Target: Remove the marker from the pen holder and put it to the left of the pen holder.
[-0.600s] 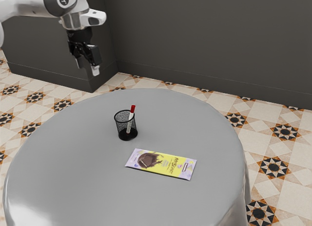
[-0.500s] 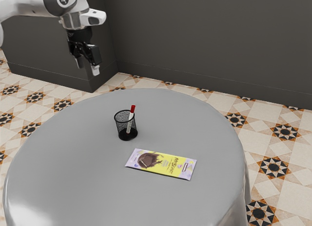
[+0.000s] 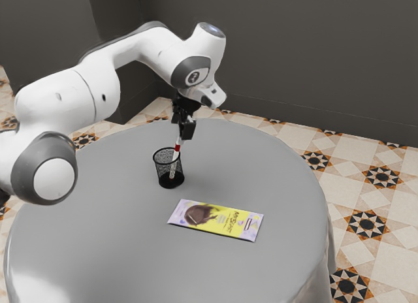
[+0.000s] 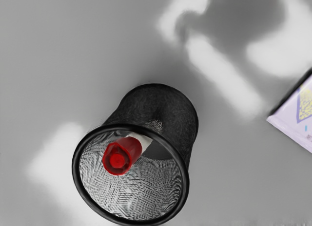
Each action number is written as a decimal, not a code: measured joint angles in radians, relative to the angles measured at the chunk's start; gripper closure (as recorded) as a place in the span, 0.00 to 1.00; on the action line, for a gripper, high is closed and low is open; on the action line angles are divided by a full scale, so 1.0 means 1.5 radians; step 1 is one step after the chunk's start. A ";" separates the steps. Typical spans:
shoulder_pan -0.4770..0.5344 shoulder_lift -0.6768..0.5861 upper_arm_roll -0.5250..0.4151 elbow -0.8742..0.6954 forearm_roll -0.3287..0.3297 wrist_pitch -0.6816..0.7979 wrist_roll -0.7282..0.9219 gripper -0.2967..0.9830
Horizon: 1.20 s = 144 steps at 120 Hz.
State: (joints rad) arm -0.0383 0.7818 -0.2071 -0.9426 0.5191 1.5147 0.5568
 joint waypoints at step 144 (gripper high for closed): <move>0.065 0.017 -0.042 0.070 -0.001 -0.011 0.252 0.81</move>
State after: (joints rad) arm 0.0594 0.8071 -0.2695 -0.8383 0.5174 1.4986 0.9342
